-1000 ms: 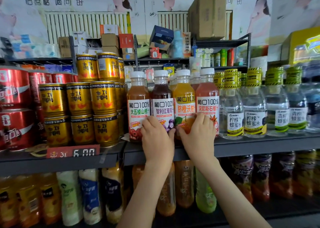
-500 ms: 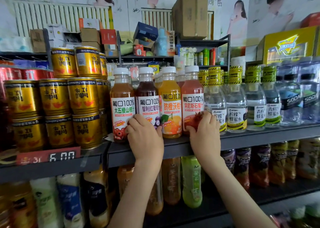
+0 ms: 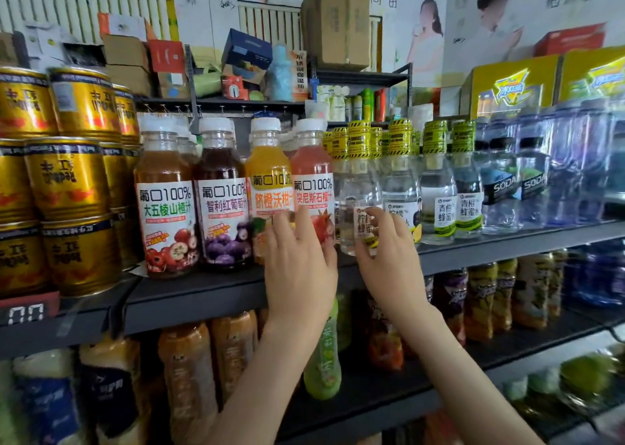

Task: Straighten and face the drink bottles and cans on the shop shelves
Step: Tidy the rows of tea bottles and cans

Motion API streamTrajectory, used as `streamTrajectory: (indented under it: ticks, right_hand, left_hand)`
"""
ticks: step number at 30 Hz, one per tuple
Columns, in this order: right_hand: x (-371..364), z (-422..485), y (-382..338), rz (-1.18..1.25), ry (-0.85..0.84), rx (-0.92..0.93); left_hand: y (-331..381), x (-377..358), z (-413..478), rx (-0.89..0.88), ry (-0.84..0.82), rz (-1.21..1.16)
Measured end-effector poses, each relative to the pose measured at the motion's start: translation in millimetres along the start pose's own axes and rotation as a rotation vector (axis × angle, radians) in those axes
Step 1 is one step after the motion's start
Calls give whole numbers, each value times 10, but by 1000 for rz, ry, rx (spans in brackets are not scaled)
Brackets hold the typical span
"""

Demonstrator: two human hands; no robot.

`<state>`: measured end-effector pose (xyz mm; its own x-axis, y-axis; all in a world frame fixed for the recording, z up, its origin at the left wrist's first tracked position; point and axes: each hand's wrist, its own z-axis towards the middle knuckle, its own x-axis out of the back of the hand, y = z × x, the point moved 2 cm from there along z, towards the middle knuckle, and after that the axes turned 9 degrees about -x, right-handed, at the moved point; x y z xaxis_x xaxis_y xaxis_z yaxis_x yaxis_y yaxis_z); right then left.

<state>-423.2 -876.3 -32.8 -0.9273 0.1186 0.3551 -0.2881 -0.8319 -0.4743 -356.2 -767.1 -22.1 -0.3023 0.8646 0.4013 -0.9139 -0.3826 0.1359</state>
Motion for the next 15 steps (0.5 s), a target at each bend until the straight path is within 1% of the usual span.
streamTrajectory:
  ticks: [3,6,9,12,15]
  right_hand:
    - [194,98,315,26,50,-29]
    - [314,225,652,67,27,-74]
    - [354,340,906,59,-52,-64]
    - [307,399,997,12,-108,-28]
    - [241,428,995,-7,-53,26]
  left_hand:
    - [215,-132,65,54,-58,-157]
    - [381,-337,147,174,-85,-230]
    - [556,-557,215,307,-128,-212]
    - [688,-717,261,405,-153,-128]
    - [749,-777,278,458,-148,-88]
